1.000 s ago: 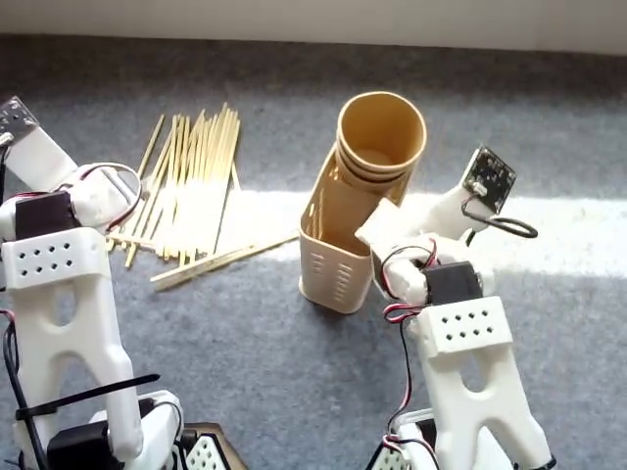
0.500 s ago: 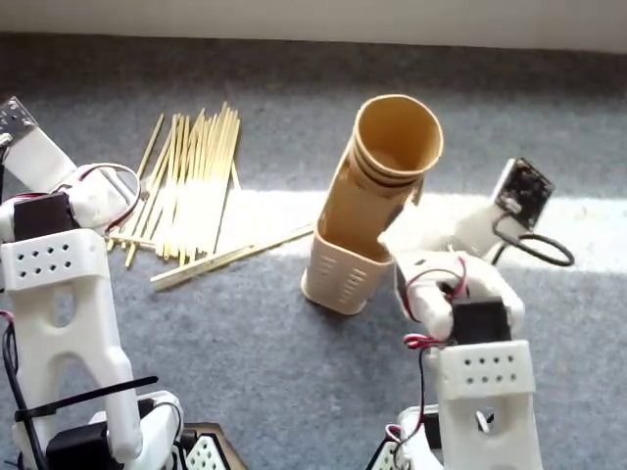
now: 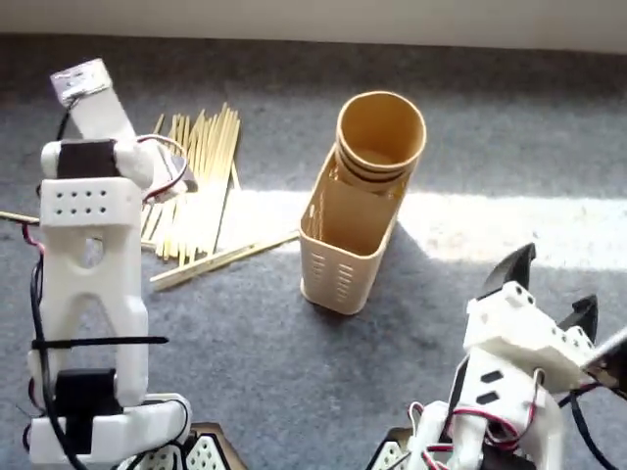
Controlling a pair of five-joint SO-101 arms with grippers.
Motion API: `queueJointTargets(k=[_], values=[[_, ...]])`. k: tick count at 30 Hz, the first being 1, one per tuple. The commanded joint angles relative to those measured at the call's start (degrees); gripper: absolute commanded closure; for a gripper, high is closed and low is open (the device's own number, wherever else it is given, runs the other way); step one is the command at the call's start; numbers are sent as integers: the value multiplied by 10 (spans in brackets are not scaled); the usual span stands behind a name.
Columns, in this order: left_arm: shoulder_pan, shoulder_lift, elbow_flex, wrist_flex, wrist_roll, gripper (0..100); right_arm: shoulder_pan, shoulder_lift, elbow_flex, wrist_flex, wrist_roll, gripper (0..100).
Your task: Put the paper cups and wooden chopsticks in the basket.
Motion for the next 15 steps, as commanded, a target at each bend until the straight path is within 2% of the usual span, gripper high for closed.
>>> queueJointTargets(k=[1,6,12,15], values=[[34,89,-164,93,-54,701,36,1,127,-46,72,670],[13,317,-355,126,-69,701,43,0,276,-107,107,670],[-17,567,-604,131,-70,701,41,0,338,-109,107,670],[-15,656,-686,142,-68,701,41,0,368,-109,105,670]])
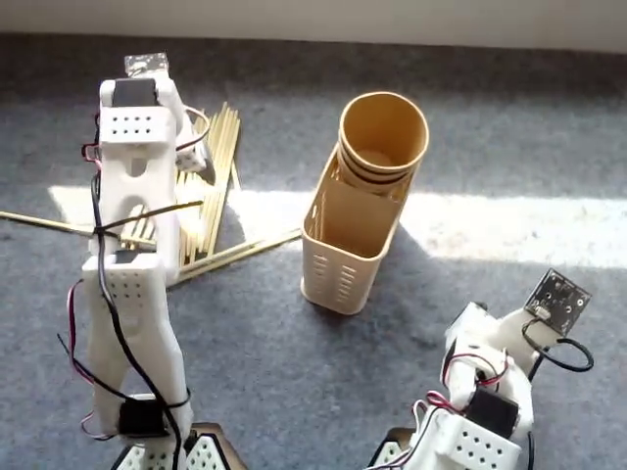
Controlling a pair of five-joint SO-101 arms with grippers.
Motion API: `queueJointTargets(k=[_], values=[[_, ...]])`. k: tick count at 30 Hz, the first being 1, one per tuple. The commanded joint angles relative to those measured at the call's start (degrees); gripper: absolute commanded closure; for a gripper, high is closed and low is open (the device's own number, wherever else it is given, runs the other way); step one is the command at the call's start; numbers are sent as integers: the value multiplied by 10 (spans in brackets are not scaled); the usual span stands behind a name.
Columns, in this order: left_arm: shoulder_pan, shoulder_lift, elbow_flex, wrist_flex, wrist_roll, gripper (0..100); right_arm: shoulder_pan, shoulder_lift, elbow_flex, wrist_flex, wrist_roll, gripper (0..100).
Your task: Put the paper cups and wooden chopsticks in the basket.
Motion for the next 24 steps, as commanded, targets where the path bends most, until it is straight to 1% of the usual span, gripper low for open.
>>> queueJointTargets(k=[1,4,10,14,19,24], values=[[-5,80,-113,10,2,701,4,-7,15,-14,5,670],[-5,111,-134,10,2,702,4,-7,22,-14,5,670],[-1,144,-134,8,2,702,4,-7,23,-11,5,670],[0,176,-137,7,1,710,0,-7,55,-15,5,670],[5,205,-138,-14,-2,848,-13,-7,62,-15,5,670],[6,186,-164,-13,-2,993,-34,-7,66,-15,5,670]])
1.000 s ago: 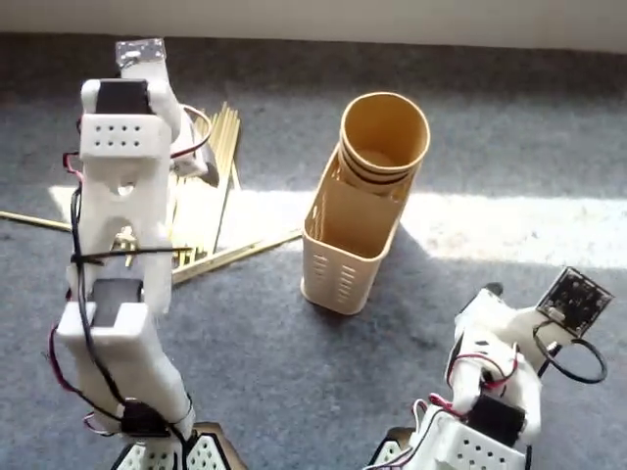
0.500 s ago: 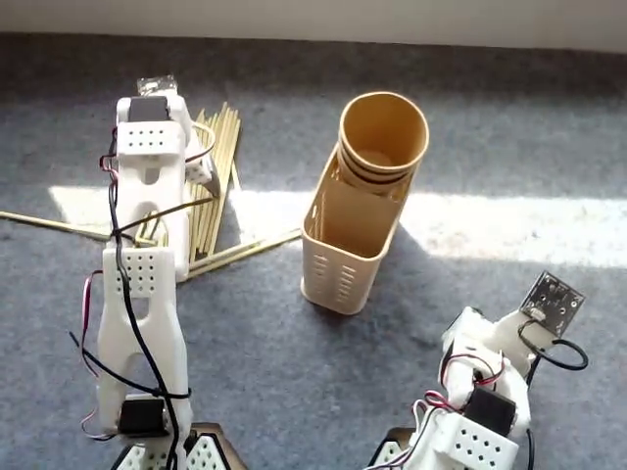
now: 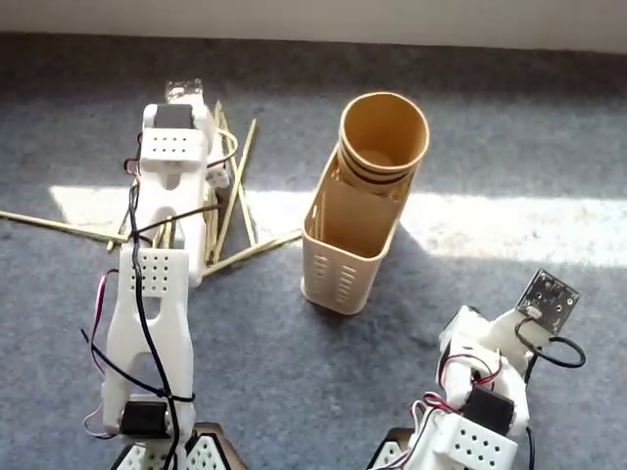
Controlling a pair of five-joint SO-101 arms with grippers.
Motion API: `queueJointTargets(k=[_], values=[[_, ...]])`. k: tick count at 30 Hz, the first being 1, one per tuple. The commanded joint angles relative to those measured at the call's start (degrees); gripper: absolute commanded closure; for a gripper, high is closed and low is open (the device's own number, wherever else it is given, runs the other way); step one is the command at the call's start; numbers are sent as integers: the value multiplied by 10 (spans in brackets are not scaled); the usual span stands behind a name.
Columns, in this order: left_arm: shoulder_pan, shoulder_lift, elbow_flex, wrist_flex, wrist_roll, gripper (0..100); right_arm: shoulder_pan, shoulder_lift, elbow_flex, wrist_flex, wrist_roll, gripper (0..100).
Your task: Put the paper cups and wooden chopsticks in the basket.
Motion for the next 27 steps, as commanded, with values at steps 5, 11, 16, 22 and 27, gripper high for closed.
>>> queueJointTargets(k=[5,11,16,22,27], values=[[-5,-16,-26,2,-17,996,-12,-7,45,-11,5,670],[-8,-20,-35,-3,-29,997,-13,-7,46,-11,5,670],[-8,-20,-120,2,-29,997,-13,-7,46,-11,5,670],[-5,-16,-145,28,-50,989,-13,-7,46,-11,5,670],[-8,-19,-87,27,-52,860,-13,-7,46,-11,5,670]])
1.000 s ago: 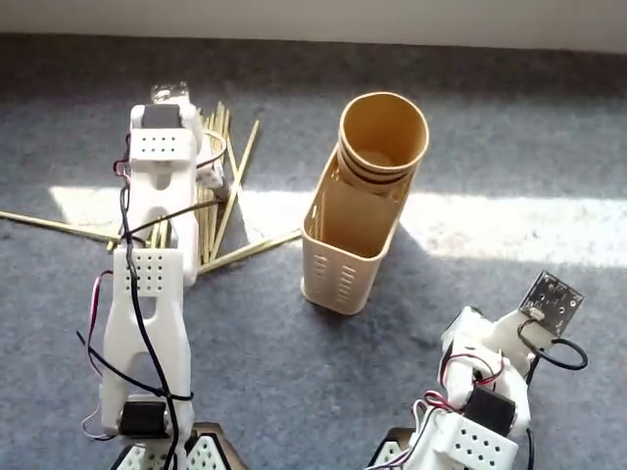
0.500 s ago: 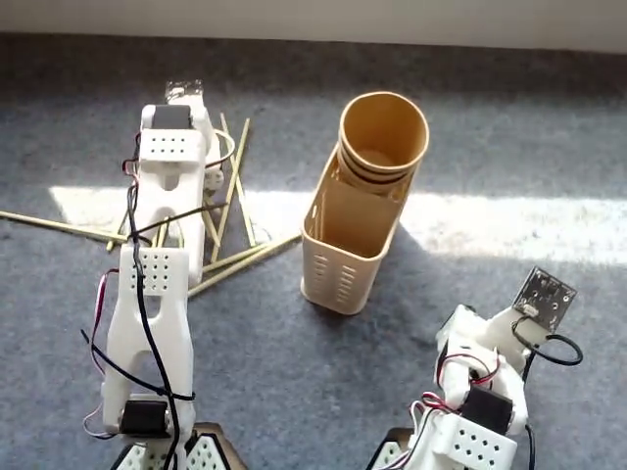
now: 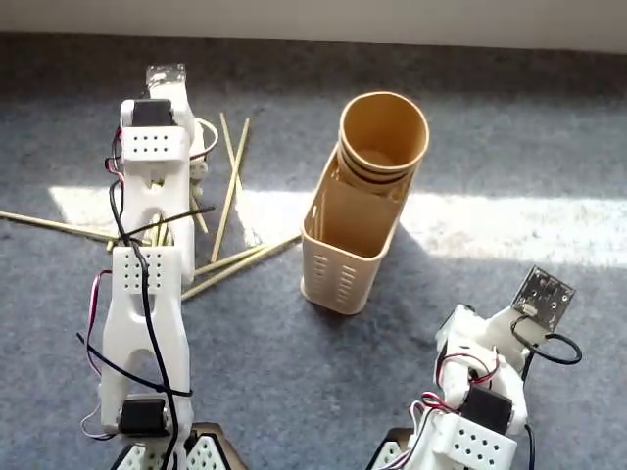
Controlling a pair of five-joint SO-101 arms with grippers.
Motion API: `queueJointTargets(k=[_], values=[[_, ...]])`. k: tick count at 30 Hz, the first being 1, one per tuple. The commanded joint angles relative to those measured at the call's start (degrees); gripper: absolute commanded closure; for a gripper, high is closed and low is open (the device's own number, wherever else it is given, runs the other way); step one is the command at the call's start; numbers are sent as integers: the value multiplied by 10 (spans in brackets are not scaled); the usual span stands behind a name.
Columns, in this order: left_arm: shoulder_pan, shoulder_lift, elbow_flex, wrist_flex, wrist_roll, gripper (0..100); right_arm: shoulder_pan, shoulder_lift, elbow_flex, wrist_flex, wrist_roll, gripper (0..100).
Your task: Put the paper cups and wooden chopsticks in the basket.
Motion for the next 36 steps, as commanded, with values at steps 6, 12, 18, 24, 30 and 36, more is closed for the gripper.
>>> queueJointTargets(k=[6,12,18,24,30,36], values=[[5,-21,7,5,-5,905,-4,-7,46,-11,5,670],[4,-21,7,5,-5,850,-4,-7,46,-11,5,670],[4,-21,7,5,-6,900,-4,-7,46,-11,5,670],[9,-22,7,5,-48,997,-5,-7,46,-11,5,670],[11,-22,-49,4,-50,998,-5,-7,46,-11,5,670],[14,-57,-102,4,-60,998,-5,-7,46,-11,5,670]])
